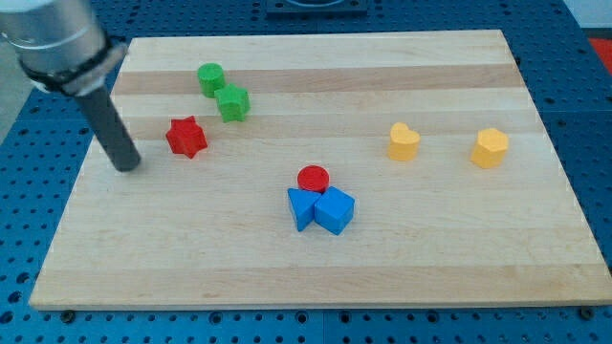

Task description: Push the red star to the group of blocks at the bottom

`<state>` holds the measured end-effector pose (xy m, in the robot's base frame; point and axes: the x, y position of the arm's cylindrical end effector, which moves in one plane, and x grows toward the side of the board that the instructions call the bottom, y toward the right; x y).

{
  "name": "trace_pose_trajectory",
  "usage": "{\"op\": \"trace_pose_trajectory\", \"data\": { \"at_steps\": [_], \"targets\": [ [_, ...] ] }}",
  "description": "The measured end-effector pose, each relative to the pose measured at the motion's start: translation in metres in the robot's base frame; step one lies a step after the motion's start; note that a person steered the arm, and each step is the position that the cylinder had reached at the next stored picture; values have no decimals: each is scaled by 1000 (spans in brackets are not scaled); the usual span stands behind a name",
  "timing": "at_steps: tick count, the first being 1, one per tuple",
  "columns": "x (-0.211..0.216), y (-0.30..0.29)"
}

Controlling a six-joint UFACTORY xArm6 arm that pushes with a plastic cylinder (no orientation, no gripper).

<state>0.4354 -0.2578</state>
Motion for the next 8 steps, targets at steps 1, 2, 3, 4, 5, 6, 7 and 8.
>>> {"op": "trace_pose_trajectory", "data": {
  "at_steps": [1, 2, 3, 4, 5, 6, 7, 8],
  "targets": [
    [-40, -17],
    [-46, 11],
    [-49, 51],
    [-35, 91],
    [-29, 132],
    [-24, 167],
    [-15, 201],
    [-15, 191]
  ]
}}
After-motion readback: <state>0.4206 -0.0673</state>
